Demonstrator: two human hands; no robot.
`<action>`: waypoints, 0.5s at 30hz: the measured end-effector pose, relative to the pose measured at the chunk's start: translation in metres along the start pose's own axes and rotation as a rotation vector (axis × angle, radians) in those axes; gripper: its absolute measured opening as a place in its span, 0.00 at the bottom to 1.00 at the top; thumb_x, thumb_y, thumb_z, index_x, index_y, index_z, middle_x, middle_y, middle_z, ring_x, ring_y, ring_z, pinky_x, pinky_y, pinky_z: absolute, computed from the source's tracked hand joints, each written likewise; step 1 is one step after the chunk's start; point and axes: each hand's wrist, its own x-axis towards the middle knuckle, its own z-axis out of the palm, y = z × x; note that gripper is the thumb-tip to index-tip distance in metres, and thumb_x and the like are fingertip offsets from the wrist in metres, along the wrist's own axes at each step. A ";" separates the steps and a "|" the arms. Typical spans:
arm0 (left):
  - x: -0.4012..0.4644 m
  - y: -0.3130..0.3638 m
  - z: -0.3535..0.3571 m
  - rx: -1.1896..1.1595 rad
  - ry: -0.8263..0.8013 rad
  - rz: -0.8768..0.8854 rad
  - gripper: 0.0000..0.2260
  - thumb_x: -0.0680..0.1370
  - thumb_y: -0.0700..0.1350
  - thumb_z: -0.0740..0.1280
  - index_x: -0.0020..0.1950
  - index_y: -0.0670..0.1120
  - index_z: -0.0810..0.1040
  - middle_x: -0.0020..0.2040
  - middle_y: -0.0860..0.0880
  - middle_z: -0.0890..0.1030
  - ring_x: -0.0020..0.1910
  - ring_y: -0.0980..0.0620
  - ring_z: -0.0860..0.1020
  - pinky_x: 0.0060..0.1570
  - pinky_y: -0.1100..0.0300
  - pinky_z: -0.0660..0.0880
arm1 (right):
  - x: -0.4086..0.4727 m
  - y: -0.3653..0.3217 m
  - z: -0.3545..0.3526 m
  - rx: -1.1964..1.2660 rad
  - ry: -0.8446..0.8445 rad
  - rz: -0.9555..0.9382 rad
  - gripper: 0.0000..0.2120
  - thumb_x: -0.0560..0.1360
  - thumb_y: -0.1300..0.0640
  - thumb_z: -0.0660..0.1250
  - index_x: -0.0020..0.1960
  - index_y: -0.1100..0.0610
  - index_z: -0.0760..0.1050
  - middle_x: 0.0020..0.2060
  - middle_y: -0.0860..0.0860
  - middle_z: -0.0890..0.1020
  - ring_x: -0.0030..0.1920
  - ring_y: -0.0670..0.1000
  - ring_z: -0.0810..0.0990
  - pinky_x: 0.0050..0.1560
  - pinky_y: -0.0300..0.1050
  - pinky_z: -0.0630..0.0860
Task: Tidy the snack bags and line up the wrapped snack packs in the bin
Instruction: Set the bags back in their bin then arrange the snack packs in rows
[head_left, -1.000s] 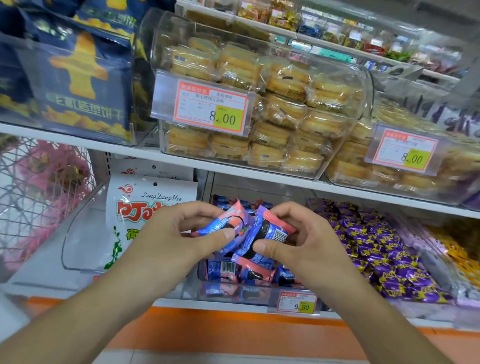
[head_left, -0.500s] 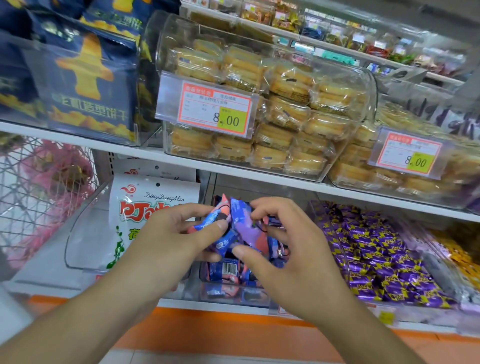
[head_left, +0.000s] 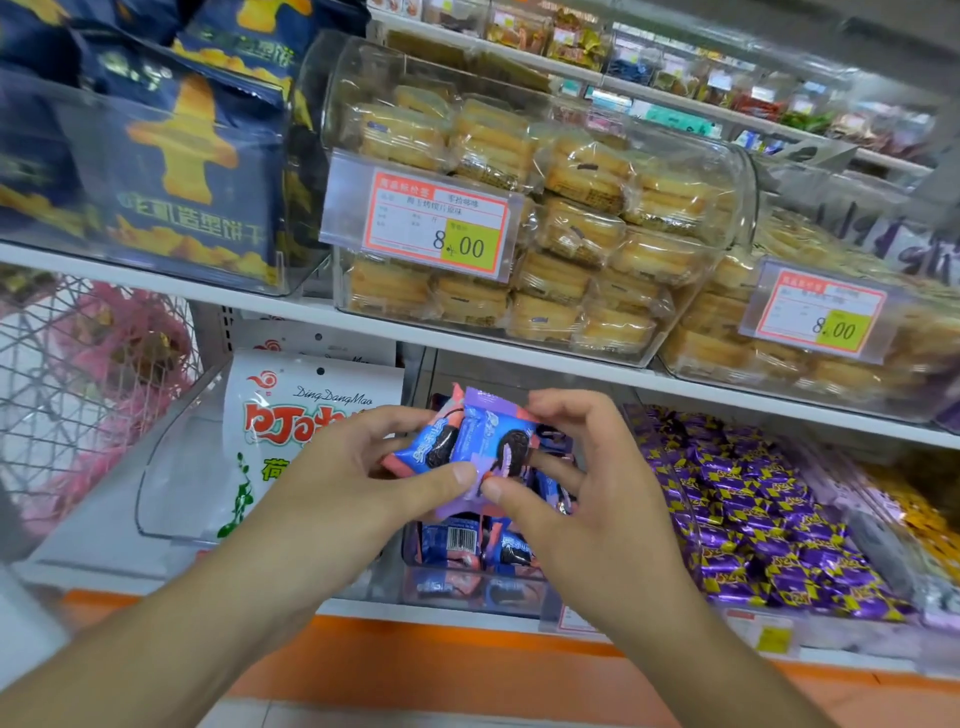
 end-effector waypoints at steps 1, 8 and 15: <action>0.000 0.000 0.000 -0.004 0.001 0.006 0.19 0.72 0.47 0.80 0.61 0.54 0.84 0.53 0.50 0.89 0.50 0.46 0.88 0.62 0.43 0.81 | 0.000 0.000 0.001 0.033 0.006 0.069 0.25 0.70 0.61 0.81 0.59 0.45 0.74 0.60 0.45 0.81 0.59 0.43 0.83 0.56 0.40 0.82; -0.001 0.003 -0.001 0.043 0.024 0.032 0.13 0.79 0.45 0.73 0.59 0.60 0.86 0.51 0.48 0.89 0.49 0.46 0.88 0.62 0.38 0.80 | 0.005 -0.001 -0.008 0.246 -0.113 0.262 0.11 0.76 0.66 0.74 0.56 0.57 0.80 0.48 0.54 0.88 0.49 0.55 0.88 0.47 0.56 0.86; 0.008 0.000 -0.011 0.084 0.121 0.034 0.06 0.79 0.49 0.72 0.54 0.55 0.87 0.48 0.55 0.89 0.33 0.55 0.77 0.43 0.63 0.74 | 0.013 0.013 -0.025 0.163 -0.088 0.162 0.16 0.73 0.68 0.77 0.54 0.50 0.85 0.51 0.54 0.87 0.50 0.56 0.84 0.49 0.51 0.82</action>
